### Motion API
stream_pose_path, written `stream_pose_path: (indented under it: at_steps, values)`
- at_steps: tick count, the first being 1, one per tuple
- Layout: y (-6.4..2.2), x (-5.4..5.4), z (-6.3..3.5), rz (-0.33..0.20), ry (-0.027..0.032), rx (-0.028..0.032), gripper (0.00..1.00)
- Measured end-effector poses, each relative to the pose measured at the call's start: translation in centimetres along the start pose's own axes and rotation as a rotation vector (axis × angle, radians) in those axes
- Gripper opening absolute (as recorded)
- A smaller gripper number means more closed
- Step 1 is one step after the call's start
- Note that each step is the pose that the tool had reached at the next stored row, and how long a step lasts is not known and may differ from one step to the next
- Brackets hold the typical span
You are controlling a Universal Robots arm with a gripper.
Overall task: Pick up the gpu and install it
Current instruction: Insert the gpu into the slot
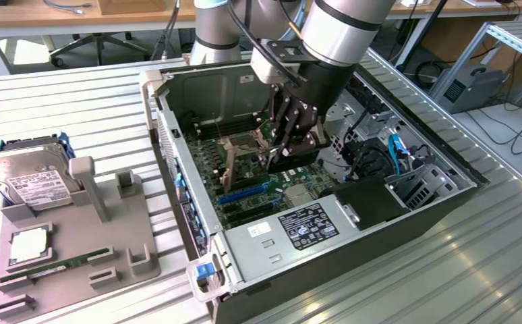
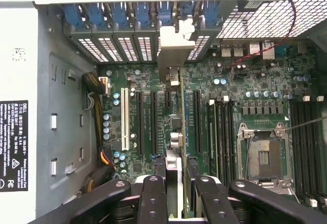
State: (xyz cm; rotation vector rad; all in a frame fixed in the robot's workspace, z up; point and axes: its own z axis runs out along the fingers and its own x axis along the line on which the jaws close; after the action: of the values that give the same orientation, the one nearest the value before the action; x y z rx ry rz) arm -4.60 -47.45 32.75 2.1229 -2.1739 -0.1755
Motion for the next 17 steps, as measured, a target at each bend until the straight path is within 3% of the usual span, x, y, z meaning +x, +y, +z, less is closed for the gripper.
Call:
stream_pose_path:
  at_steps: [10, 12, 17]
  values:
    - [0.03, 0.2, 0.08, 0.000, 0.0000, 0.0000, 0.27]
    - [-0.16, 1.3, 1.20, 0.000, 0.0009, 0.0000, 0.27]
    - [-0.18, 1.3, 1.27, 0.000, 0.0011, 0.0000, 0.27]
